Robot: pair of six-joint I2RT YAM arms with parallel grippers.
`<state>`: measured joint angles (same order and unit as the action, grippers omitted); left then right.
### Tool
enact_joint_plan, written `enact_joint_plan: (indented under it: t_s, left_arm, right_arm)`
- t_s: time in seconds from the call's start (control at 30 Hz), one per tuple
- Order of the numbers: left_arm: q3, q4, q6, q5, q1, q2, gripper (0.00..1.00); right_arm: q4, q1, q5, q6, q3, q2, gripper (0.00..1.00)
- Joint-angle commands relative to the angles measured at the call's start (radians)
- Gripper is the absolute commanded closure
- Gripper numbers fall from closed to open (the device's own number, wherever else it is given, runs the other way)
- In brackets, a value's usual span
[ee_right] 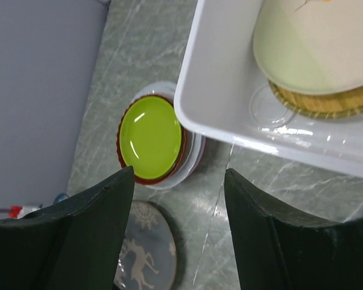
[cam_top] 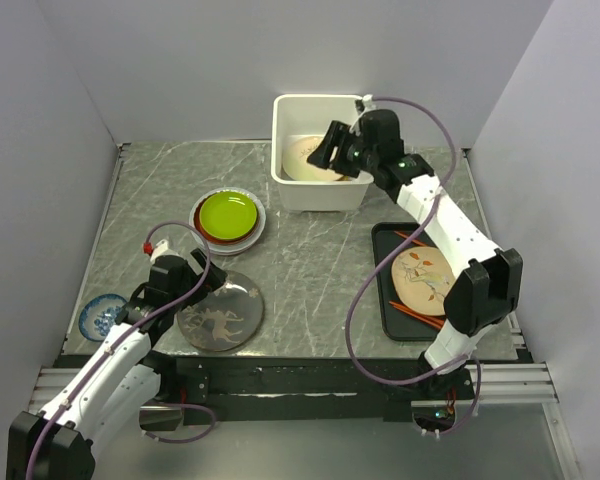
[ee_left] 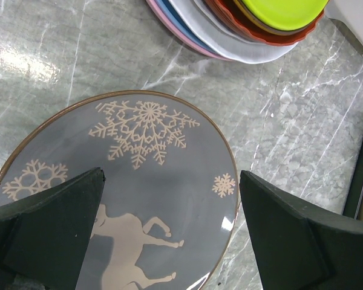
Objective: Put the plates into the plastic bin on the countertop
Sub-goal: Pick up the plate at the center of the board.
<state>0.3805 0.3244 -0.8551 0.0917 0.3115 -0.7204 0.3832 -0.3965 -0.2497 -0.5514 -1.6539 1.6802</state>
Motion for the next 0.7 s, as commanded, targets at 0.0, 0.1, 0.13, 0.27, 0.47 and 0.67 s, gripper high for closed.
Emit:
enact_joint_plan:
  t_s: [0.0, 0.1, 0.13, 0.27, 0.47, 0.67]
  left_arm:
    - [0.038, 0.005, -0.007, 0.006, 0.003, 0.012, 0.01]
    - [0.041, 0.011, -0.010, 0.011, 0.003, 0.012, 0.01]
    - [0.043, 0.011, -0.010, 0.010, 0.003, 0.010, 0.01]
    - [0.052, 0.025, -0.013, 0.020, 0.003, 0.006, 0.01]
    - [0.057, 0.031, -0.016, 0.025, 0.003, -0.010, 0.01]
    - [0.060, 0.030, -0.013, 0.017, 0.005, -0.016, 0.01]
  right_arm:
    - [-0.058, -0.045, 0.006, 0.015, 0.080, -0.062, 0.32]
    - [-0.069, -0.074, -0.006, 0.013, 0.123, -0.068, 0.32]
    - [-0.070, -0.080, -0.013, 0.013, 0.131, -0.068, 0.32]
    - [-0.093, -0.107, -0.043, -0.002, 0.189, -0.077, 0.32]
    - [-0.173, -0.117, -0.111, -0.045, 0.327, -0.103, 0.32]
    - [-0.247, -0.166, -0.164, -0.085, 0.442, -0.102, 0.33]
